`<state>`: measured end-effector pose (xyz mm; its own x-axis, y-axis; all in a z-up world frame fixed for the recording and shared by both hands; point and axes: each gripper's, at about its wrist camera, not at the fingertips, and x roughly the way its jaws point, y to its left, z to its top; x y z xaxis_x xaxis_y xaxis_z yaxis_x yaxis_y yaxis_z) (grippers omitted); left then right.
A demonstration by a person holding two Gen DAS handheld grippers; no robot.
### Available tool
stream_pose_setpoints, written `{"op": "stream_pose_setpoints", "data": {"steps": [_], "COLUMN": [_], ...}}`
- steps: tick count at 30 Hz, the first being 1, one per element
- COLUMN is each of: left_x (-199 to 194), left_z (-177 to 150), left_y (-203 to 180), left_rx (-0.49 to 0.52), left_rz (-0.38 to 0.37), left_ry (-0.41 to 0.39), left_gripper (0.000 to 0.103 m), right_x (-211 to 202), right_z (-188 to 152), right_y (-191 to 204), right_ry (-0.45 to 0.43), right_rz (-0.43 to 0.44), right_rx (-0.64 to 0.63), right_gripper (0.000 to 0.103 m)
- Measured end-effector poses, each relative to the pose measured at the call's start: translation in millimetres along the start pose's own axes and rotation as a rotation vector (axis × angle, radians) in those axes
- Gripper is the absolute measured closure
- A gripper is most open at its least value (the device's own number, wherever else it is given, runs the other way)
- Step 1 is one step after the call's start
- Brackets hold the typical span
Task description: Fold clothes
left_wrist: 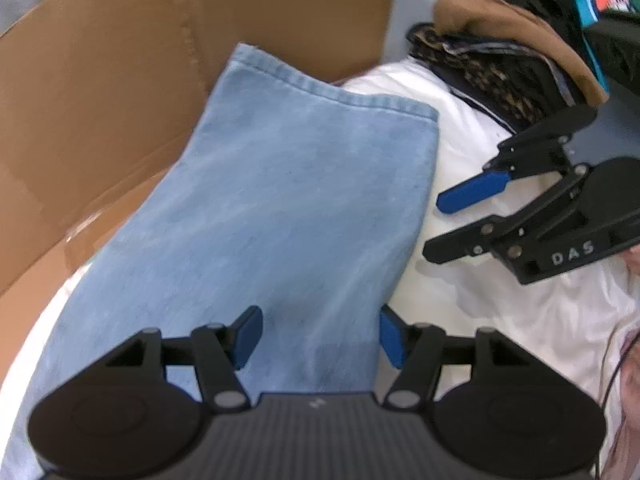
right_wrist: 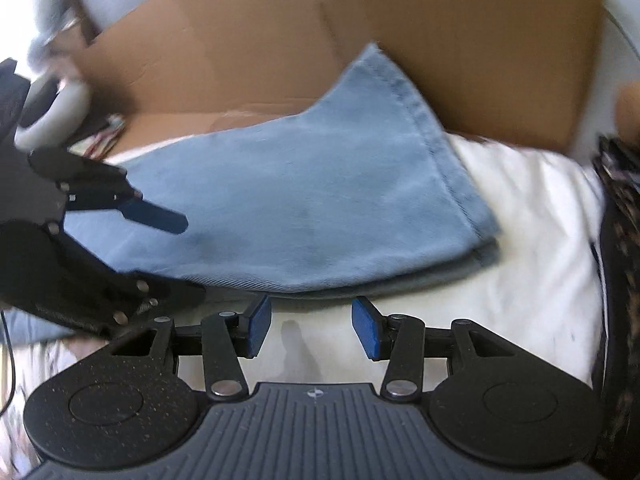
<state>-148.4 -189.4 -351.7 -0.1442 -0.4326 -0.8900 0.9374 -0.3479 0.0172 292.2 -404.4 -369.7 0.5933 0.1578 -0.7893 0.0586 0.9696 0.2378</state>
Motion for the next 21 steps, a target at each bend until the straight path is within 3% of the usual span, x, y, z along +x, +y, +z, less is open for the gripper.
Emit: {"op": "stream_pose_setpoints", "data": {"steps": [6, 10, 14, 21], "left_x": [-23, -32, -34, -43], "left_z": [-22, -40, -56, -72], "left_y": [-3, -14, -24, -13], "left_rx": [-0.116, -0.076, 0.005, -0.065], "left_rz": [0.065, 0.133, 0.243, 0.314], "left_ry": [0.002, 0.033, 0.03, 0.025], "left_gripper": [0.037, 0.037, 0.034, 0.029], "right_x": [5, 5, 5, 7], "right_z": [-3, -10, -14, -20], "right_y": [15, 27, 28, 44], "right_ry": [0.007, 0.007, -0.012, 0.005], "right_rz": [0.076, 0.119, 0.133, 0.154], "right_rx": [-0.048, -0.075, -0.001, -0.05], "right_gripper": [0.051, 0.051, 0.051, 0.051]}}
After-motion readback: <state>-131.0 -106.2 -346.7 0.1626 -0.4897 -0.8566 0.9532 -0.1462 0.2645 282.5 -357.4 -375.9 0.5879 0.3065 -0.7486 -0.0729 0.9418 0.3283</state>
